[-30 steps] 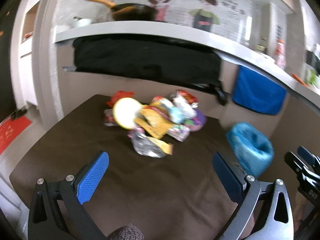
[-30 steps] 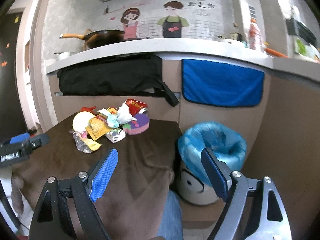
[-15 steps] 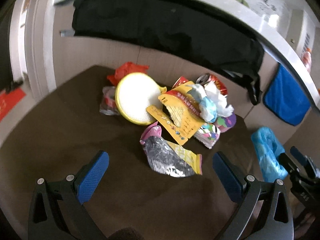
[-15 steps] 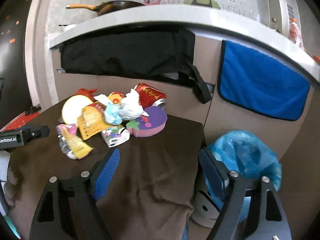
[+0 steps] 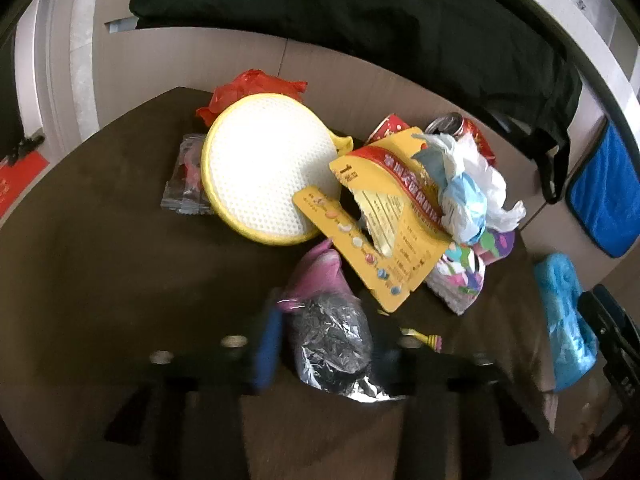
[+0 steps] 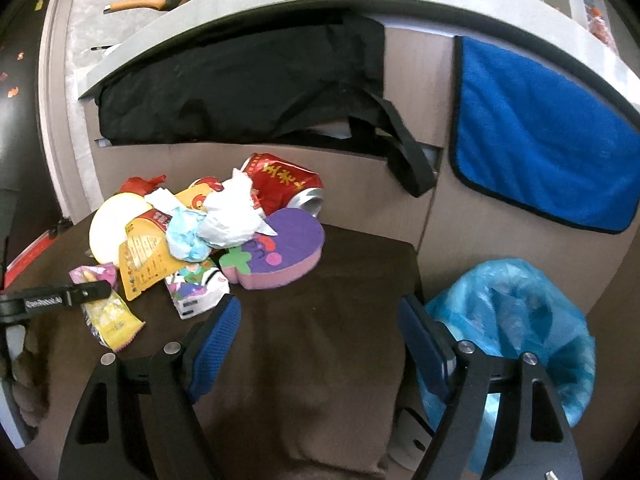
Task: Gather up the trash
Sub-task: 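Grasp the crumpled silver foil wrapper with the left tool while the right tool reaches toward the pile, then grasp the white tissue and blue plastic bundle with the right tool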
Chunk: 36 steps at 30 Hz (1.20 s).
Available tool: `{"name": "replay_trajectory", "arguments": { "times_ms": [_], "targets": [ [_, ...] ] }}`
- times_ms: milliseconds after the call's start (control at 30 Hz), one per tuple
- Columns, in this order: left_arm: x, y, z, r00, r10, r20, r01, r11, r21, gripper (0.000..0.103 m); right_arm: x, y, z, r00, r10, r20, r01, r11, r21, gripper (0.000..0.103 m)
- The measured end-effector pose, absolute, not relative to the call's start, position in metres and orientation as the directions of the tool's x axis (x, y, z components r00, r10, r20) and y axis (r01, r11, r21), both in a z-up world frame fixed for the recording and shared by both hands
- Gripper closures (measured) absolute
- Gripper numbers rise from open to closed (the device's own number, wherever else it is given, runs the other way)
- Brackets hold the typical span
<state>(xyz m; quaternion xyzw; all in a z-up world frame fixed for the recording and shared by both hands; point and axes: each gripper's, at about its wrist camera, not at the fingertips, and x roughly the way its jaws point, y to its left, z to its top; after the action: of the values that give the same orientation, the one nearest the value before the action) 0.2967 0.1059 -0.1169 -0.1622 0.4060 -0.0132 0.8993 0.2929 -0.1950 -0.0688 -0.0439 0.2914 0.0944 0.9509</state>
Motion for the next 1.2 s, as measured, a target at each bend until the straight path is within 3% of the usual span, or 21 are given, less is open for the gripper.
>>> {"name": "replay_trajectory", "arguments": {
  "times_ms": [67,333,467,600,867,967,1067,1200],
  "targets": [
    [0.295,0.111,-0.110,0.691,-0.167,-0.703,-0.098,0.942,-0.320,0.083,0.298,-0.189,-0.065,0.808,0.175,-0.563,-0.232,0.972,-0.029,0.025],
    [0.273,0.129,-0.076,0.776,-0.116,-0.620,-0.076,0.959,-0.274,0.083,0.325,-0.146,-0.045,0.784,0.284,-0.551,-0.360,0.932,-0.033,0.026],
    [0.266,0.136,-0.070,0.799,-0.091,-0.595,-0.075,0.966,-0.248,0.083,0.337,-0.115,-0.042,0.769,0.323,-0.552,-0.425,0.903,-0.063,0.034],
    [0.263,0.146,-0.066,0.812,-0.103,-0.574,-0.065,0.962,-0.265,0.083,0.351,-0.083,-0.048,0.715,0.367,-0.594,-0.503,0.861,-0.074,0.055],
    [0.263,0.162,-0.067,0.820,-0.109,-0.561,-0.065,0.957,-0.281,0.083,0.378,-0.055,-0.080,0.684,0.282,-0.672,-0.486,0.864,-0.132,0.057],
    [0.262,0.164,-0.065,0.823,-0.108,-0.557,-0.066,0.957,-0.283,0.083,0.384,-0.056,-0.087,0.667,0.250,-0.702,-0.466,0.875,-0.130,0.070],
    [0.260,0.161,-0.055,0.834,-0.101,-0.543,-0.060,0.961,-0.269,0.083,0.374,-0.068,-0.067,0.616,0.385,-0.688,-0.515,0.857,0.018,0.074],
    [0.258,0.147,-0.030,0.856,-0.090,-0.509,-0.035,0.973,-0.230,0.083,0.350,-0.077,-0.037,0.644,0.412,-0.644,-0.528,0.849,0.015,0.074]
  ]
}}
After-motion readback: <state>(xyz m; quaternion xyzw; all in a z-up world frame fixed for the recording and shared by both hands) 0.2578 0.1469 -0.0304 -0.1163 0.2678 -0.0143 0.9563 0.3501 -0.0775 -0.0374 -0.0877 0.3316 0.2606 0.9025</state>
